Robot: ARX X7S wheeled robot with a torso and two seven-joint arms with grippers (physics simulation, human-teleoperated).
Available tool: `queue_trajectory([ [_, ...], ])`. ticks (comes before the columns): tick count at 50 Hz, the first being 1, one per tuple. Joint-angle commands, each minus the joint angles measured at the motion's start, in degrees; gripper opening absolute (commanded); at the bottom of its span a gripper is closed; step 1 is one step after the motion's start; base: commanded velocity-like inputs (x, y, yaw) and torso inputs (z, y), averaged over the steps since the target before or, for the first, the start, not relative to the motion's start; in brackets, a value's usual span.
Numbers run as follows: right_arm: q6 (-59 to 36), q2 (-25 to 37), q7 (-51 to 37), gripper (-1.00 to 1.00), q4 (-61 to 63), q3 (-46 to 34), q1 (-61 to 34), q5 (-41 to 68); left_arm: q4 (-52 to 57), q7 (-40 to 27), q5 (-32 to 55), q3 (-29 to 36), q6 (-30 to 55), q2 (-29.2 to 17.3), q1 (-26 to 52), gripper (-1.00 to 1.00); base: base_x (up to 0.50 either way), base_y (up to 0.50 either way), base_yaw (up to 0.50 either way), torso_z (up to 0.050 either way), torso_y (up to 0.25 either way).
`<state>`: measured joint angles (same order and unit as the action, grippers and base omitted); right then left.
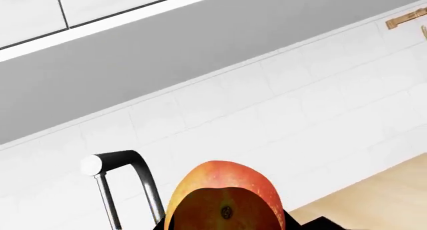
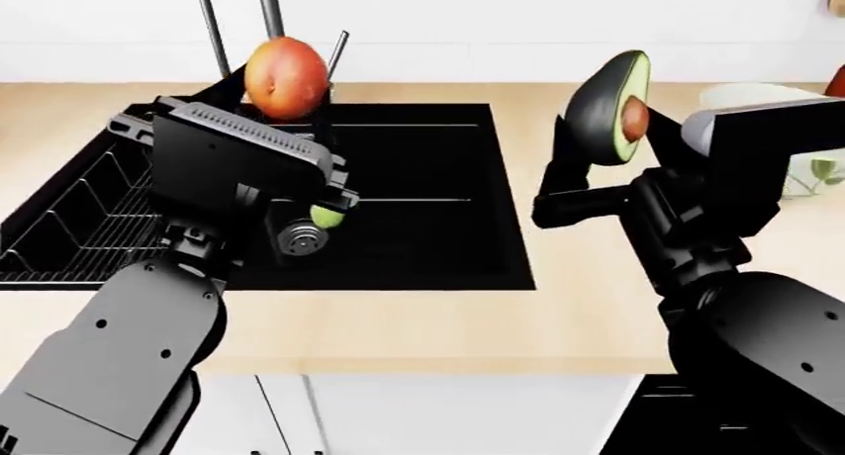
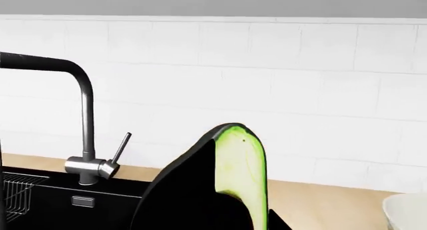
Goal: Pick the peachs and avocados from the sink and place them in one bowl. Place the brussel sprout in the other bowl. Then turn off the sink faucet.
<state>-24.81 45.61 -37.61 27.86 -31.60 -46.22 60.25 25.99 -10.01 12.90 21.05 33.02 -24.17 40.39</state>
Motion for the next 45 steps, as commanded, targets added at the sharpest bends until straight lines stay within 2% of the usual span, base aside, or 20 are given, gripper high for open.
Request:
queue_trajectory([
  [1, 1.3, 0.2, 0.6, -1.00, 0.5, 1.2, 0.6, -2.2, -0.3, -0.5, 0.7, -0.1, -1.6, 0.3, 0.0, -1.00, 0.00, -0.50, 0.00, 0.000, 0.000],
  [20, 4.4, -0.9, 1.6, -1.00, -0.4, 2.1, 1.1, -4.2, 1.4, -1.1, 3.6, -3.1, -1.7, 1.0, 0.4, -1.00, 0.00, -0.50, 0.00, 0.000, 0.000],
  [45, 5.1, -1.0, 2.1, -1.00, -1.2, 2.0, 2.5, -4.2, 1.5, -1.0, 4.0, -2.7, -2.2, 1.0, 0.5, -1.00, 0.00, -0.50, 0.00, 0.000, 0.000],
])
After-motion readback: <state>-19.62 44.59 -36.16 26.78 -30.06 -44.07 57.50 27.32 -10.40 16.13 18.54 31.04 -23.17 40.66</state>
